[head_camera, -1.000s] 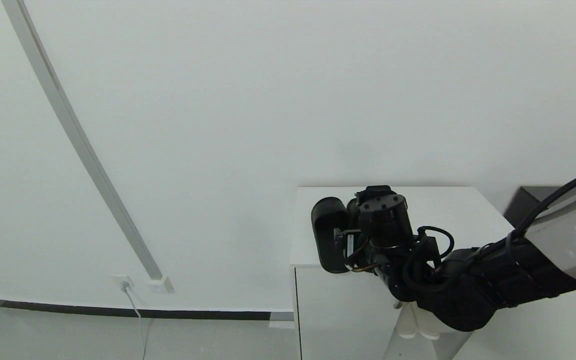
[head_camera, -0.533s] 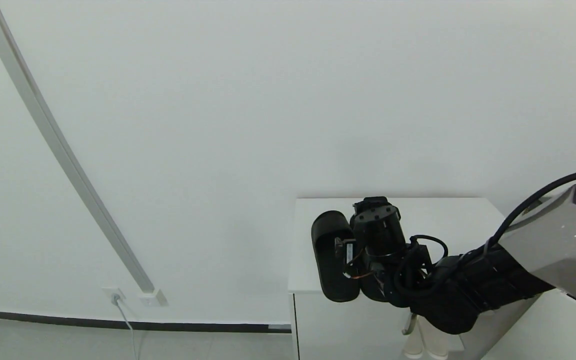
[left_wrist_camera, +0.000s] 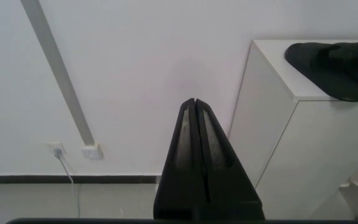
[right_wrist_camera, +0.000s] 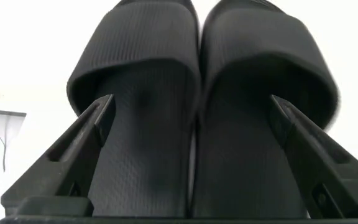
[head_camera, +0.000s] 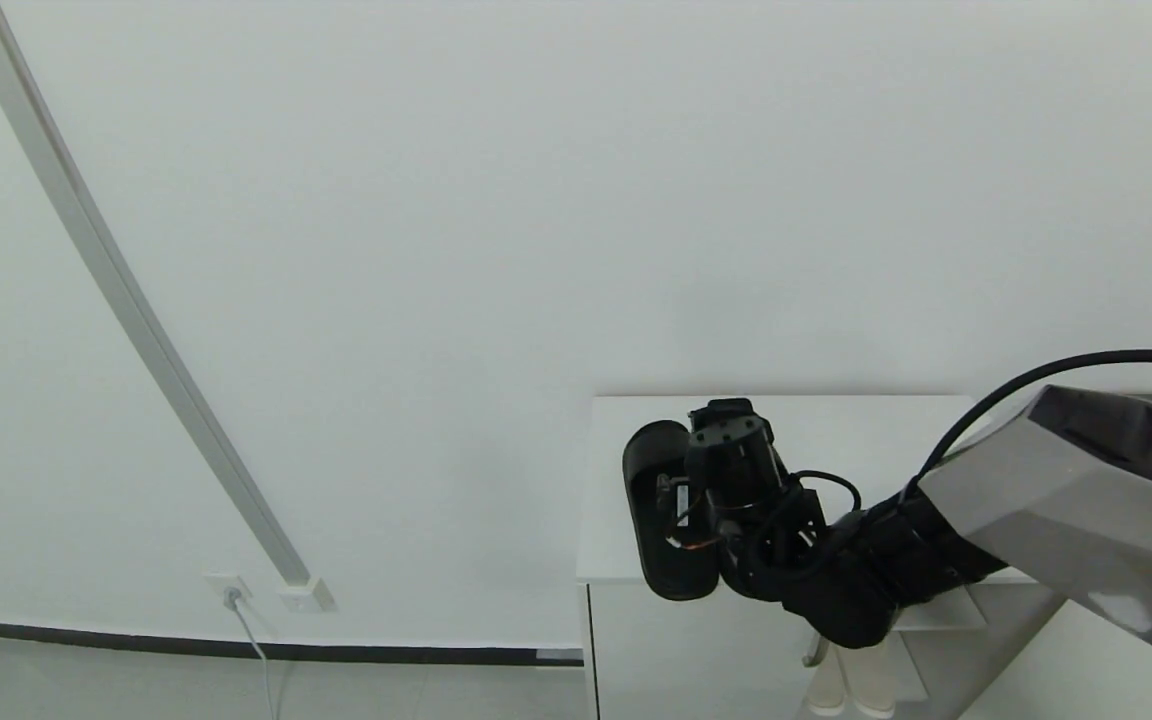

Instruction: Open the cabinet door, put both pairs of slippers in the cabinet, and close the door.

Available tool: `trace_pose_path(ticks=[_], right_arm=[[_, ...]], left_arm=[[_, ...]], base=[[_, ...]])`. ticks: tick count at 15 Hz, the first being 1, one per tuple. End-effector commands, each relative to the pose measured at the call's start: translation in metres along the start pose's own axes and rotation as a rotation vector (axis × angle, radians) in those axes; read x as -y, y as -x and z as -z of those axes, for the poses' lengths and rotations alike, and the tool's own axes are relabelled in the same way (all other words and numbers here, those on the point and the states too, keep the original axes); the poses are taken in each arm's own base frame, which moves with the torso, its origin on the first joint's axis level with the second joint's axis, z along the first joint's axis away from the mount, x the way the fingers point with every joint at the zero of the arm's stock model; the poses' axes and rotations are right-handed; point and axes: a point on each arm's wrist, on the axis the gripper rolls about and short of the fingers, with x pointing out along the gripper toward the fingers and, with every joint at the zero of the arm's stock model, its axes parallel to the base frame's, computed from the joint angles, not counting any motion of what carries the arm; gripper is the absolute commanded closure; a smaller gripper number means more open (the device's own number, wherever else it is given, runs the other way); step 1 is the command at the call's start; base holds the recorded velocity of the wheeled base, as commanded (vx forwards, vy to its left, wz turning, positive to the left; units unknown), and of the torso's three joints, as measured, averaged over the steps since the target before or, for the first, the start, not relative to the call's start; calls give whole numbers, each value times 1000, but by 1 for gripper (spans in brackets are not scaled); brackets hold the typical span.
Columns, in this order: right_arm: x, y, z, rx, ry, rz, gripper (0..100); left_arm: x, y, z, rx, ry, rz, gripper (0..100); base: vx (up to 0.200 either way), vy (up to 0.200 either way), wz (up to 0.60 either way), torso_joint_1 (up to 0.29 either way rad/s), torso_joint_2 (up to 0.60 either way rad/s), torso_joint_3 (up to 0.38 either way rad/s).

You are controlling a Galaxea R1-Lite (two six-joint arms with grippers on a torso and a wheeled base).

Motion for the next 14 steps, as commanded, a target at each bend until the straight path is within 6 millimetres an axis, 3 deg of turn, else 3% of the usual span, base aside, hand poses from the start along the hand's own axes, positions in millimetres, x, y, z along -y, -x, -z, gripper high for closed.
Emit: trace_pose_path(ticks=[1, 7, 11, 12, 14], right_arm=[[-1, -25, 11, -1, 5, 21, 0], [-1, -66, 18, 69, 22, 46, 0], [1, -78, 18, 108, 19, 39, 0], [1, -78, 18, 113, 16, 38, 100], [1, -76, 16, 119, 14, 36, 100]], left_arm=[[0, 0, 0, 0, 0, 0, 100], [0, 0, 0, 0, 0, 0, 100], [0, 0, 0, 0, 0, 0, 100], [0, 0, 0, 0, 0, 0, 100], [0, 0, 0, 0, 0, 0, 100]], base=[[0, 0, 0, 0, 0, 0], [0, 0, 0, 0, 0, 0], [0, 0, 0, 0, 0, 0], [0, 0, 0, 0, 0, 0], [0, 0, 0, 0, 0, 0]])
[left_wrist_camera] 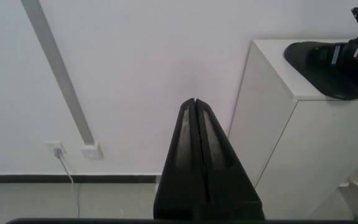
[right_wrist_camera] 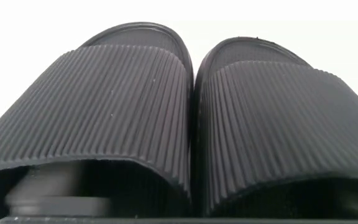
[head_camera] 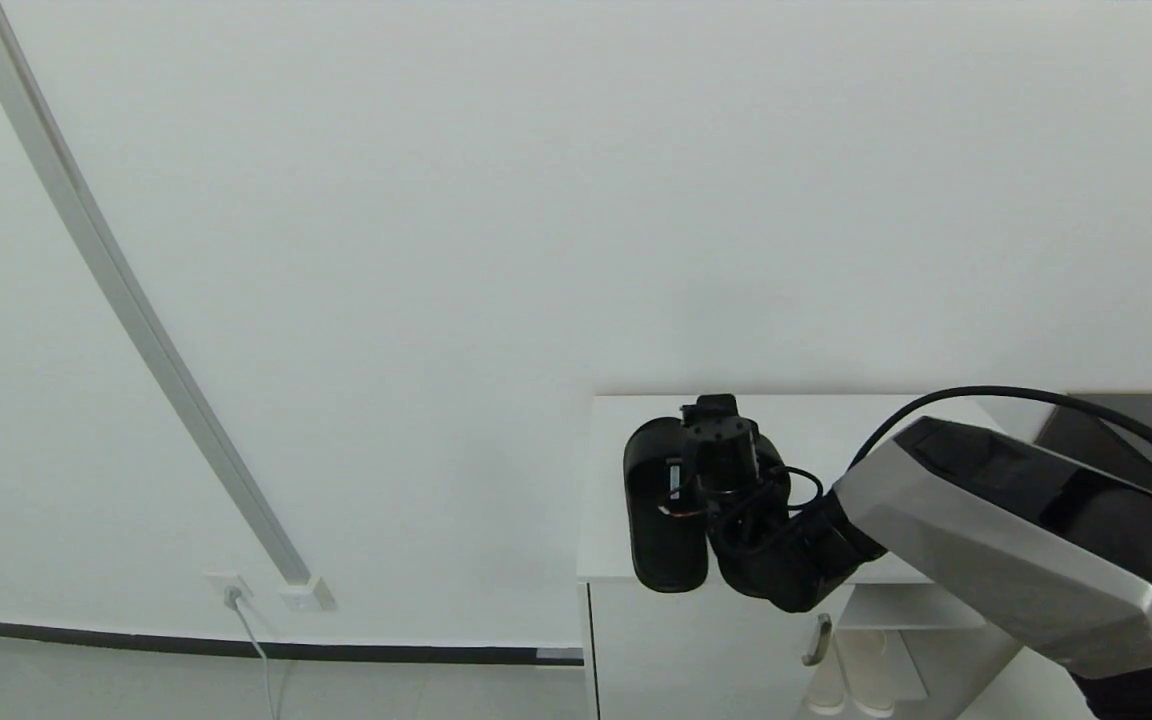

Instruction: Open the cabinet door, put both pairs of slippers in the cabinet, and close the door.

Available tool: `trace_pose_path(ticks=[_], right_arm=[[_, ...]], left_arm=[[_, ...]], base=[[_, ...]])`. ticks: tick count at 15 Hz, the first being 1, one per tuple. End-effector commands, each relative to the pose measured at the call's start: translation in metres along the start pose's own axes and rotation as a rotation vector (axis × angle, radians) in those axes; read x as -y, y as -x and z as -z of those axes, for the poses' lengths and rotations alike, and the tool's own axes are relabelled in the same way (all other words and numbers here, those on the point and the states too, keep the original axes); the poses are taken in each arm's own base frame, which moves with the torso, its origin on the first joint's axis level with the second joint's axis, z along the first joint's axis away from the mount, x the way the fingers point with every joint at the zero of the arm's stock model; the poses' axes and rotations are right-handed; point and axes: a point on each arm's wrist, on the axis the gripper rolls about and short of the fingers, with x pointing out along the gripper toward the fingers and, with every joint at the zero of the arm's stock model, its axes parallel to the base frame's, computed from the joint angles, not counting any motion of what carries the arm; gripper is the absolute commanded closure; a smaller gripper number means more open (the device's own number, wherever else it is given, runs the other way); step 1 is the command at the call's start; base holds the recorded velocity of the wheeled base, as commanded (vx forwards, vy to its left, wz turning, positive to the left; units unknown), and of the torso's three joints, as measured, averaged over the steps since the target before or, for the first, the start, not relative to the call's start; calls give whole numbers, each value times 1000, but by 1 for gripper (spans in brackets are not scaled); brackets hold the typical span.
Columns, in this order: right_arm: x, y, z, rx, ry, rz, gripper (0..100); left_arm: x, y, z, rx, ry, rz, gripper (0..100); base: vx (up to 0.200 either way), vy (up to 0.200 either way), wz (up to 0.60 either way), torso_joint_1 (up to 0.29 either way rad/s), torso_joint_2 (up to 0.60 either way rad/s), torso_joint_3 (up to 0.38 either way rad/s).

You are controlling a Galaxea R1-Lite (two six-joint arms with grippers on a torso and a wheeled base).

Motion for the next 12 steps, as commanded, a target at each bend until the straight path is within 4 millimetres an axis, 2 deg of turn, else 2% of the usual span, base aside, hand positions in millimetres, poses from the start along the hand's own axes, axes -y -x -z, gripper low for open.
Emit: trace_pose_path(ticks=[1, 3, 5, 6, 7, 10, 12], right_arm=[[0, 2, -1, -1, 1, 1, 100], [6, 18, -16, 3, 11, -8, 100], [11, 44, -36, 6, 13, -84, 100], [15, 63, -52, 10, 8, -154, 100], [26, 97, -74, 7, 7, -272, 100], [54, 161, -110, -24, 13, -530, 100], [68, 190, -125, -16, 23, -628, 100]], left_arm=[[0, 0, 0, 0, 0, 0, 100], [0, 0, 0, 0, 0, 0, 100], [0, 0, 0, 0, 0, 0, 100], [0, 0, 0, 0, 0, 0, 100], [0, 0, 0, 0, 0, 0, 100], [0, 0, 0, 0, -2, 1, 100], [0, 0, 0, -2, -2, 1, 100]], base=[[0, 0, 0, 0, 0, 0], [0, 0, 0, 0, 0, 0], [0, 0, 0, 0, 0, 0], [0, 0, 0, 0, 0, 0], [0, 0, 0, 0, 0, 0], [0, 0, 0, 0, 0, 0], [0, 0, 0, 0, 0, 0]])
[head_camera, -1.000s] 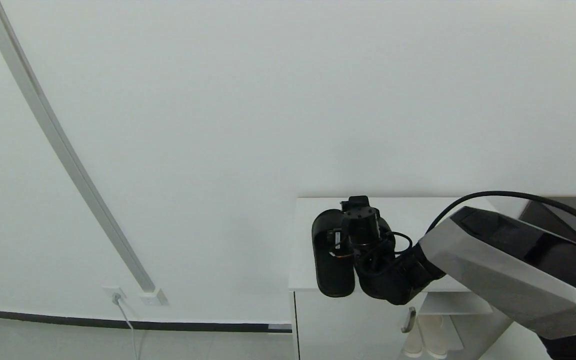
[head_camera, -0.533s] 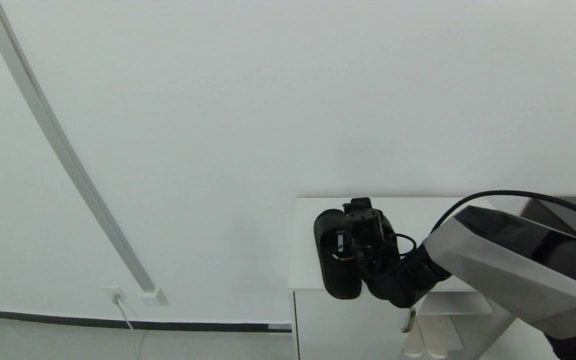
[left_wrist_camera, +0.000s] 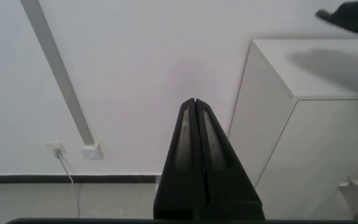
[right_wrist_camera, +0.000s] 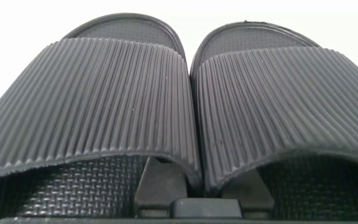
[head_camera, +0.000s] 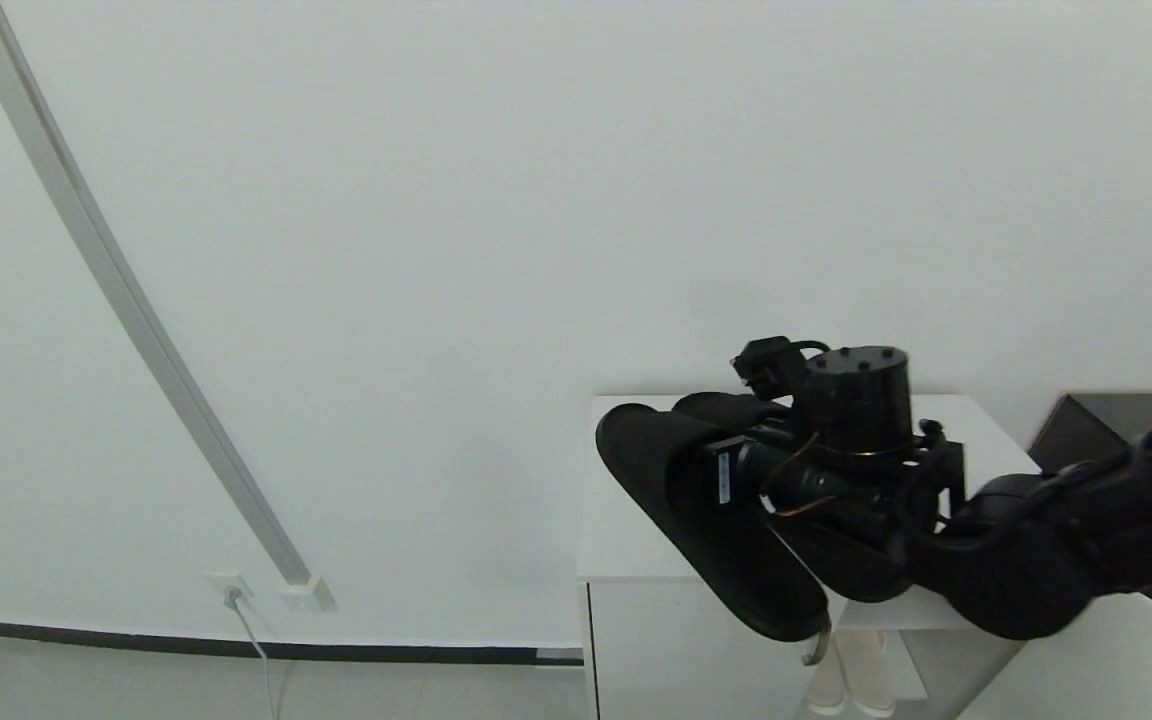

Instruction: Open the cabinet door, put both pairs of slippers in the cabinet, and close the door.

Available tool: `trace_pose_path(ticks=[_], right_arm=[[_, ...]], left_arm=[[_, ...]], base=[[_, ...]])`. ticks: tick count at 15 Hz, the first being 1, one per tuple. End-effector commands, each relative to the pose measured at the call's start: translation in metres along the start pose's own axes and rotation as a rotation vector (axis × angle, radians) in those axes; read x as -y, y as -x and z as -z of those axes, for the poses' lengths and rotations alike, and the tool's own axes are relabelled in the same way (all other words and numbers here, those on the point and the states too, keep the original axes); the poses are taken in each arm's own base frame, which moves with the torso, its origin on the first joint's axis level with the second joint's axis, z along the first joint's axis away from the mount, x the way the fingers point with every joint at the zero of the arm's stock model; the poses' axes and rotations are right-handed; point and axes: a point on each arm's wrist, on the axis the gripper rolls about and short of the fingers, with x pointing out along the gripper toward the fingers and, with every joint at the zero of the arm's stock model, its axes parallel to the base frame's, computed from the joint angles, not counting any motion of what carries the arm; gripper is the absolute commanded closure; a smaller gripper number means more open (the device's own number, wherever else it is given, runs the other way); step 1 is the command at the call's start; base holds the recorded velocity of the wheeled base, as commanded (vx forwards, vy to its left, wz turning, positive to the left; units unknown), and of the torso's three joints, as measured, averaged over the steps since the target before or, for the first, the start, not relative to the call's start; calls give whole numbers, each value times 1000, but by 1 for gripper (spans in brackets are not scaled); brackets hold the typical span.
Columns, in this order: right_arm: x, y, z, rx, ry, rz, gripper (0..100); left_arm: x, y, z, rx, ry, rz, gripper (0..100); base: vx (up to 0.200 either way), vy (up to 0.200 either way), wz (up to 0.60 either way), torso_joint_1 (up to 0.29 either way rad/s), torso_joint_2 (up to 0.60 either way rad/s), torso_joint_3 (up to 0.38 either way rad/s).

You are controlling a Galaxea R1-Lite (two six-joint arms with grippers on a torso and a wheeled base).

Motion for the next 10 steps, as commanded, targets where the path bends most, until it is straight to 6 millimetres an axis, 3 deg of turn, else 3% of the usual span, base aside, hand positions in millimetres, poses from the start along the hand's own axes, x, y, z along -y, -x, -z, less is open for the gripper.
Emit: trace_pose_path(ticks=[1, 4, 10], right_arm=[[-3, 71, -30, 68, 47, -131, 100], [0, 80, -16, 61, 210, -145, 100], [2, 67, -15, 174, 235, -207, 100]], left_arm=[[0, 0, 0, 0, -1, 0, 100], [0, 0, 0, -1, 0, 0, 100], [0, 0, 0, -1, 0, 0, 100]], base=[[0, 0, 0, 0, 0, 0], [0, 0, 0, 0, 0, 0], [0, 0, 0, 0, 0, 0]])
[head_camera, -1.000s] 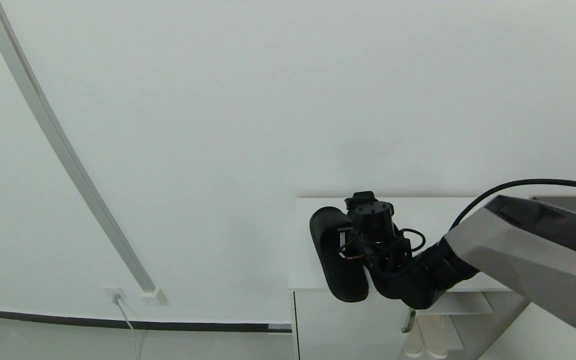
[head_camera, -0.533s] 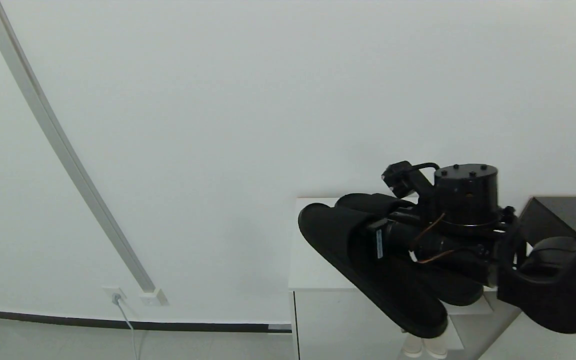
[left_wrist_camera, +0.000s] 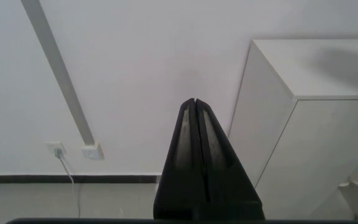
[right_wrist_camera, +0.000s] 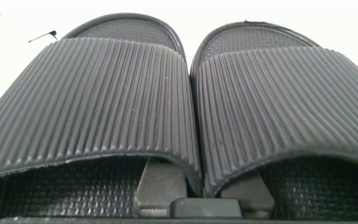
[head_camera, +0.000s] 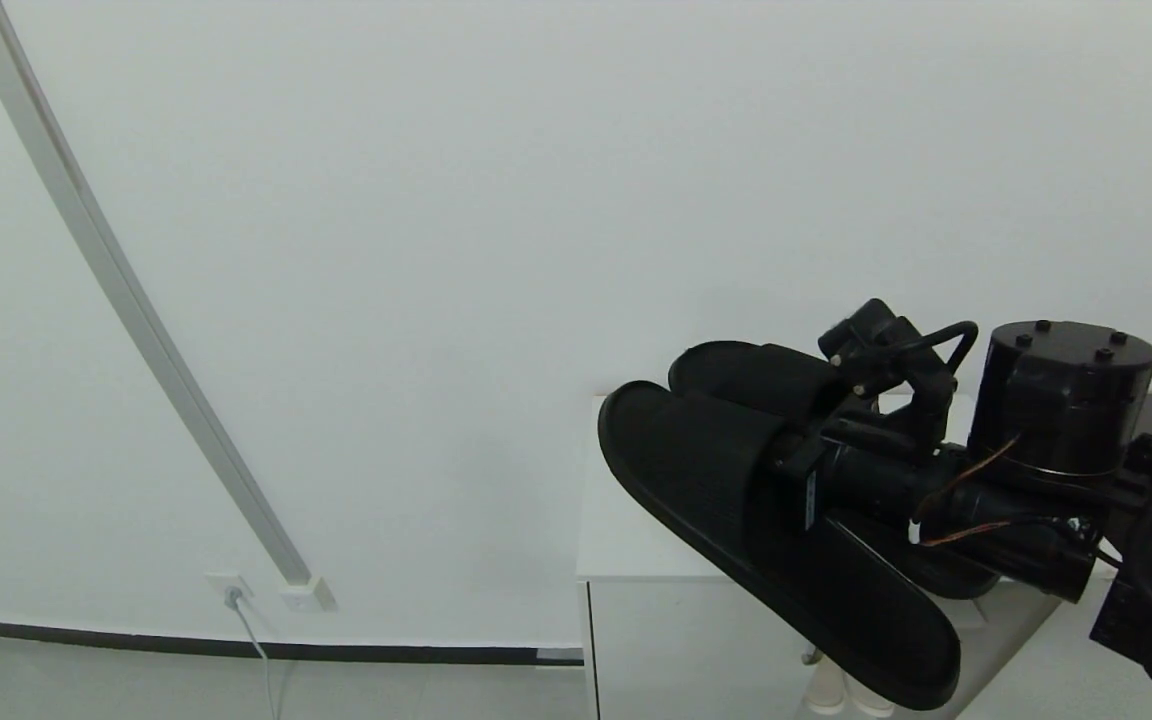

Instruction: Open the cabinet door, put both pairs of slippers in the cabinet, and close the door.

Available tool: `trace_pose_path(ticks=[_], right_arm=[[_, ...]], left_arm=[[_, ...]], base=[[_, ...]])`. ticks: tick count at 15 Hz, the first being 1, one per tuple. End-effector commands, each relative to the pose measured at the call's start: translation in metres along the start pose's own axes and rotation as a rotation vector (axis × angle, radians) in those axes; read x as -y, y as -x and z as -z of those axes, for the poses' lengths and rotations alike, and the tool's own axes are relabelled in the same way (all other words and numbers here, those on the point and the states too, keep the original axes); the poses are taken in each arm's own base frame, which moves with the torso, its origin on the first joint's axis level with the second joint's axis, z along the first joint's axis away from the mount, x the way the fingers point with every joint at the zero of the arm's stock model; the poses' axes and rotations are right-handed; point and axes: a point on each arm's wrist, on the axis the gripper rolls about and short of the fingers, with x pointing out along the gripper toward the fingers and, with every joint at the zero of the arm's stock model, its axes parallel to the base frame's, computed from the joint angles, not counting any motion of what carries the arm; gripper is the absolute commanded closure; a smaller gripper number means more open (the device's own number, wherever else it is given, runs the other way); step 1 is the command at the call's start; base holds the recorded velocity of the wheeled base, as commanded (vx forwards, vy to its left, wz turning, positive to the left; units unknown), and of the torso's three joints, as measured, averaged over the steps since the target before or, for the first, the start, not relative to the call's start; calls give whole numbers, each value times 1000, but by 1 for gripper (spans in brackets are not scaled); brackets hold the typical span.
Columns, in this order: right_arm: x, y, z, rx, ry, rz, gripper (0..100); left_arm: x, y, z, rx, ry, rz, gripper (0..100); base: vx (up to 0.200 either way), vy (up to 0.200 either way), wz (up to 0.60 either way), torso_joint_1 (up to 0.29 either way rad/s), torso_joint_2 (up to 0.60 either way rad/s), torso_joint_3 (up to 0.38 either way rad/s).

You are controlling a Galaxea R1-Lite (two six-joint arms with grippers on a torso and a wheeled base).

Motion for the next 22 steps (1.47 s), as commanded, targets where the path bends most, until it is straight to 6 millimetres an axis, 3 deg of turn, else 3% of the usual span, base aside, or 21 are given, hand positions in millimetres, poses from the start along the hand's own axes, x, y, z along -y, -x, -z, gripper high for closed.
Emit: trace_pose_path(ticks=[1, 9, 18, 22], right_arm=[[2, -5, 6, -18, -1, 1, 100], [1, -5, 9, -32, -5, -3, 100], [-2, 0, 19, -68, -10, -13, 100], [-2, 1, 22, -78, -13, -13, 100]], left_arm=[[0, 0, 0, -2, 0, 0, 100], [0, 0, 0, 0, 0, 0, 100], [0, 0, 0, 0, 0, 0, 100], [0, 0, 0, -2, 0, 1, 100]], base=[[0, 0, 0, 0, 0, 0], [-200, 0, 0, 4, 2, 2], [0, 0, 0, 0, 0, 0], [0, -200, 0, 4, 2, 1]])
